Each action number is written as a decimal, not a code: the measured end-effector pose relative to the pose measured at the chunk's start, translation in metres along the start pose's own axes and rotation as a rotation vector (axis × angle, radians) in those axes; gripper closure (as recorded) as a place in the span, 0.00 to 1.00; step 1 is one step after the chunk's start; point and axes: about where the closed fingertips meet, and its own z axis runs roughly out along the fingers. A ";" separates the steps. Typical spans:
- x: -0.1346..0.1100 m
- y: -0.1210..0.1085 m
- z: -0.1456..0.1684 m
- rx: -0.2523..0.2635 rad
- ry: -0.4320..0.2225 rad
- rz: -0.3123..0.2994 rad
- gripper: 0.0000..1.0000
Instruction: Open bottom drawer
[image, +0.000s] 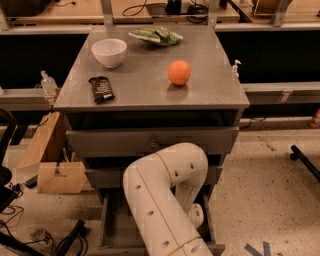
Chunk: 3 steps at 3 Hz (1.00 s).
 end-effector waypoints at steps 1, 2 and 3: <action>0.003 0.007 -0.002 -0.009 -0.001 0.000 1.00; 0.000 0.003 -0.002 -0.009 -0.001 0.000 1.00; 0.001 0.006 -0.003 -0.015 -0.003 -0.001 1.00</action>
Offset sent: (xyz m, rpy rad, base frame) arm -0.4335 -0.0792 0.0972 0.1754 0.3700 0.0198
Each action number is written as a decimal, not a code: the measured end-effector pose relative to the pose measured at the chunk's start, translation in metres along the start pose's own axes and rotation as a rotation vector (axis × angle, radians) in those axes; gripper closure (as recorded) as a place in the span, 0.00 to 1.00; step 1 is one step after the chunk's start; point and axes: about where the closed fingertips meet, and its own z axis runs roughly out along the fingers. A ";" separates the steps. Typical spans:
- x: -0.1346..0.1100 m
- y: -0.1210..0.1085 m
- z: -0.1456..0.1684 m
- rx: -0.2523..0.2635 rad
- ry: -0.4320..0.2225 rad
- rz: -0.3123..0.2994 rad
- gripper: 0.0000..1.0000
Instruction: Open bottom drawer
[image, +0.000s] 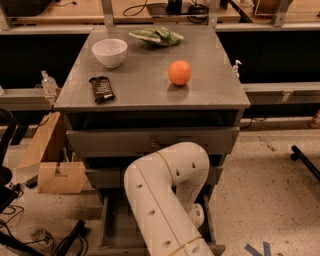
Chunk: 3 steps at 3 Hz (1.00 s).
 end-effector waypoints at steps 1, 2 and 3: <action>-0.002 -0.002 0.000 0.000 0.000 0.000 0.82; -0.002 -0.002 0.000 0.000 0.000 0.000 0.59; -0.001 -0.002 0.000 -0.001 0.000 0.000 0.28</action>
Offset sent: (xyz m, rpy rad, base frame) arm 0.0028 0.0011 0.0000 0.0000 0.0000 0.0000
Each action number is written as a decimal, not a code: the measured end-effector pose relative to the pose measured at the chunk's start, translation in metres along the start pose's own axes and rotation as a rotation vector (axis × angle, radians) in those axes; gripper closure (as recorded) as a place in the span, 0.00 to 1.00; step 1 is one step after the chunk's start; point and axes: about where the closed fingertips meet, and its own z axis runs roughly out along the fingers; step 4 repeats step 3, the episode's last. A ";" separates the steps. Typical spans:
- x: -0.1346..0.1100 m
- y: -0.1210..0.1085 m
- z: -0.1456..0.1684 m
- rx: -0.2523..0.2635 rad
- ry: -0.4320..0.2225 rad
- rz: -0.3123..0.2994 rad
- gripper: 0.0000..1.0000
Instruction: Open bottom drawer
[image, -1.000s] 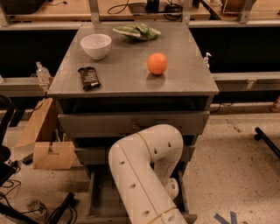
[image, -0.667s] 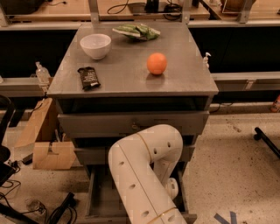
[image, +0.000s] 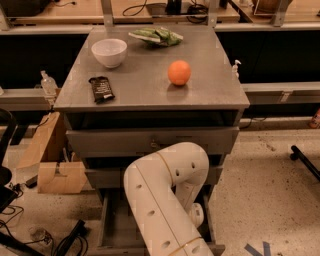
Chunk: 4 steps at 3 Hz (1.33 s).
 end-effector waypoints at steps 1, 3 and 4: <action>-0.002 -0.003 0.000 0.000 0.000 0.000 0.05; -0.008 -0.011 0.000 0.000 0.000 0.000 0.00; -0.008 -0.011 0.000 0.000 0.000 0.000 0.00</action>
Offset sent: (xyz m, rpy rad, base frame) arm 0.0019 0.0008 -0.0001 -0.0001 0.0004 -0.0001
